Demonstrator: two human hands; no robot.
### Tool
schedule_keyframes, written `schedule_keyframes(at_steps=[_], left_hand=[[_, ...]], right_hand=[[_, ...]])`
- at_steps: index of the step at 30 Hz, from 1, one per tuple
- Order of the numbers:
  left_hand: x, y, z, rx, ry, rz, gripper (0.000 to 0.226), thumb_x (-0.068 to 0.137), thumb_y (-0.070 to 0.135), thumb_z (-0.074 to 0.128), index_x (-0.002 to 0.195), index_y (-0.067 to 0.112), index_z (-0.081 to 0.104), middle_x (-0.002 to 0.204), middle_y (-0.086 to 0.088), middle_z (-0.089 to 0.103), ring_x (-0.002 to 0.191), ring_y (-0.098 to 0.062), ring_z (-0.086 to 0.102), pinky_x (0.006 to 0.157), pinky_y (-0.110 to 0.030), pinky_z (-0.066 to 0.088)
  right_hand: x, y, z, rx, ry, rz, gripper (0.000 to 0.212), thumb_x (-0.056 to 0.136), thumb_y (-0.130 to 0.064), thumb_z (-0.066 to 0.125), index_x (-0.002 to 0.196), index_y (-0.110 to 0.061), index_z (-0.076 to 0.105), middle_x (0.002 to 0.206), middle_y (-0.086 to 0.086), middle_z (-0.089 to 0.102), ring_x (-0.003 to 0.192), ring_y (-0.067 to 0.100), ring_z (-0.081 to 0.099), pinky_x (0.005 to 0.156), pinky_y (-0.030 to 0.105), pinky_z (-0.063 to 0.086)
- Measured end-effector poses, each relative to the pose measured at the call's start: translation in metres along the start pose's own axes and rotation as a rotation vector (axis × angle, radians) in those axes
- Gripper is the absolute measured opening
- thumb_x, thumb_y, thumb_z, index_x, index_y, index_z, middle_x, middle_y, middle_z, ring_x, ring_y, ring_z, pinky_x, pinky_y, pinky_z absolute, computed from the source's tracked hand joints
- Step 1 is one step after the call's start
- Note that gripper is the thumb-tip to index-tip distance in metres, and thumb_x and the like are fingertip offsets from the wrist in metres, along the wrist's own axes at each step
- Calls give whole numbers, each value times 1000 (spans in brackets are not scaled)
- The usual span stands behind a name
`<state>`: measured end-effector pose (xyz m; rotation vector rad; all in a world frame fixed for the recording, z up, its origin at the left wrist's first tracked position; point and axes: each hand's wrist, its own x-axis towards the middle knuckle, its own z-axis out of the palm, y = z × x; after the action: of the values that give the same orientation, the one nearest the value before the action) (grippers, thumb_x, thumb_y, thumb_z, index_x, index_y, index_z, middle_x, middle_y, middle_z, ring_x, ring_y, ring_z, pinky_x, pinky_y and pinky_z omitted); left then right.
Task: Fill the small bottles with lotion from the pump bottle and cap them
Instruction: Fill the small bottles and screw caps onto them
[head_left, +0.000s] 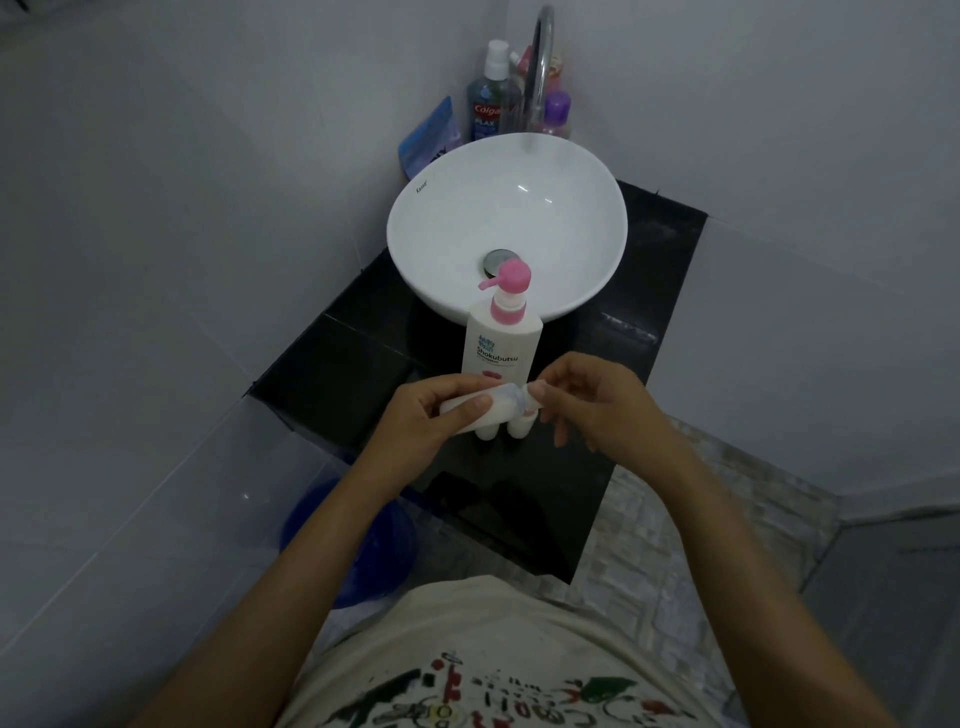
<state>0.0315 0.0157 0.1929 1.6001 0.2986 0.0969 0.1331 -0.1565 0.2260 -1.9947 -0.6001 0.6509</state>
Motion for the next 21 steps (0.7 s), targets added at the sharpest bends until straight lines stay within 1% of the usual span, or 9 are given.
schedule_keyframes(at_steps=[3,5,7,8,11,14,16,19,21], left_hand=[[2,0,0,-4,-1,-5,25,90,6,57,112,13,64,108,10,64,95,12,60,75,-7,48],[3,1,-1,-11,4,-5,25,90,5,57,112,14,64,107,11,65,94,12,61,75,-6,48],[4,1,-1,-11,2,-6,25,90,5,56,112,15,64,105,12,65,94,12,61,75,-6,47],[4,1,-1,-9,-2,-10,25,90,5,56,111,15,64,105,12,65,94,13,61,75,-6,47],[6,0,-1,-4,1,-19,24,90,7,57,110,16,65,105,13,64,93,13,61,74,-6,47],[8,-1,-3,-6,9,-19,24,90,7,57,111,13,66,105,11,66,93,11,62,75,-6,47],[8,-2,-4,-13,8,-21,24,90,7,57,111,12,66,106,9,67,95,9,62,75,-7,47],[9,-3,-4,-11,4,-34,24,90,8,57,111,14,66,105,12,66,94,11,62,75,-6,47],[10,-2,-4,-8,11,-35,23,91,8,57,111,14,66,104,12,66,91,11,62,74,-6,47]], right_hand=[[3,0,2,-19,28,46,31,90,-41,52,94,-13,62,75,6,68,52,13,59,45,13,44],[3,0,-1,-4,-15,-13,21,89,-33,58,104,-18,59,86,7,67,61,13,62,51,13,48],[4,1,-3,-44,-43,-53,17,87,-25,62,103,-19,60,89,7,67,66,15,64,58,18,53],[4,1,-2,-57,-34,-33,16,88,-28,61,99,-17,63,84,7,68,61,14,63,56,18,52],[9,0,1,-62,24,35,33,89,-43,53,90,-13,65,73,3,67,50,8,59,49,14,47],[10,0,0,-20,-3,-27,21,88,-33,59,103,-19,61,85,3,67,63,10,64,52,10,46],[10,2,1,-45,-8,-39,15,88,-26,61,100,-16,62,85,5,68,64,13,64,51,10,46],[13,1,5,-53,51,33,31,91,-38,52,87,-10,65,71,3,67,50,9,59,46,13,42],[13,0,4,-9,53,35,32,91,-41,51,91,-12,64,74,4,69,53,10,61,46,17,44]])
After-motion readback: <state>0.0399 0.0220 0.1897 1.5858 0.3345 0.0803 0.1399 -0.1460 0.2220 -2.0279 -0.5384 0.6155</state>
